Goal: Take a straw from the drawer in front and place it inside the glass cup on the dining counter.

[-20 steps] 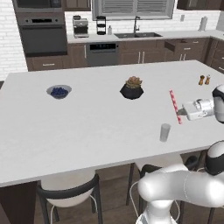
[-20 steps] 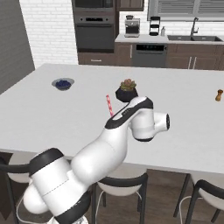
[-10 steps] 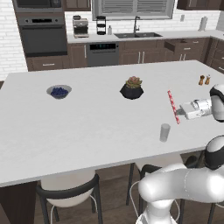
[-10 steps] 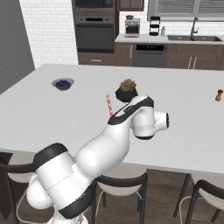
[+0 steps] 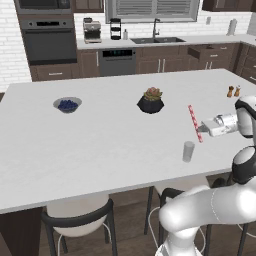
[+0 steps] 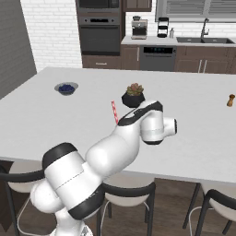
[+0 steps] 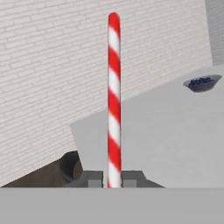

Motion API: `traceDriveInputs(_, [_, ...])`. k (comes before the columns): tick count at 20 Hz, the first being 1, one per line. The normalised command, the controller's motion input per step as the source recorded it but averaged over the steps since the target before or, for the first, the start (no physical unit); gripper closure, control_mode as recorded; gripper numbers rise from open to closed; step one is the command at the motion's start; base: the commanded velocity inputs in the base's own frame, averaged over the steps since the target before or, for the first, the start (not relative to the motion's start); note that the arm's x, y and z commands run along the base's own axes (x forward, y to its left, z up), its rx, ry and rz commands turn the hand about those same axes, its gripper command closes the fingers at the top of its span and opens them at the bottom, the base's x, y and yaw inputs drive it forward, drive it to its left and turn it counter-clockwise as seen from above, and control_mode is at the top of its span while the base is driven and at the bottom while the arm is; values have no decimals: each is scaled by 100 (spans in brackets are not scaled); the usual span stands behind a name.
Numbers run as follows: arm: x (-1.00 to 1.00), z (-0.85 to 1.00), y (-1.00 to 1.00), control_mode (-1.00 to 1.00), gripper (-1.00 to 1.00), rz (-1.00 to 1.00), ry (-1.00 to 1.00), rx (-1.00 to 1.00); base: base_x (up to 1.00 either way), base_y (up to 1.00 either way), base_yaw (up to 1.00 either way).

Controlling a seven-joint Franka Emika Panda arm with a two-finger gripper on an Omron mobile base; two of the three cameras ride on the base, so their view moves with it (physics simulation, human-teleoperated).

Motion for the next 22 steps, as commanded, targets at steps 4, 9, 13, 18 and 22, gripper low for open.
traceDriveInputs(4, [19,-13,-1,-100,100,5,0,3,0,0,0])
traceDriveInputs(9, [14,-5,-12,-100,100,6,0,1,0,0,0])
traceDriveInputs(13, [8,-13,-11,-100,100,5,0,0,0,0,0])
traceDriveInputs(18, [12,-18,0,-100,100,3,0,0,0,0,0])
traceDriveInputs(22, [10,-13,0,-100,100,0,0,0,0,0,0])
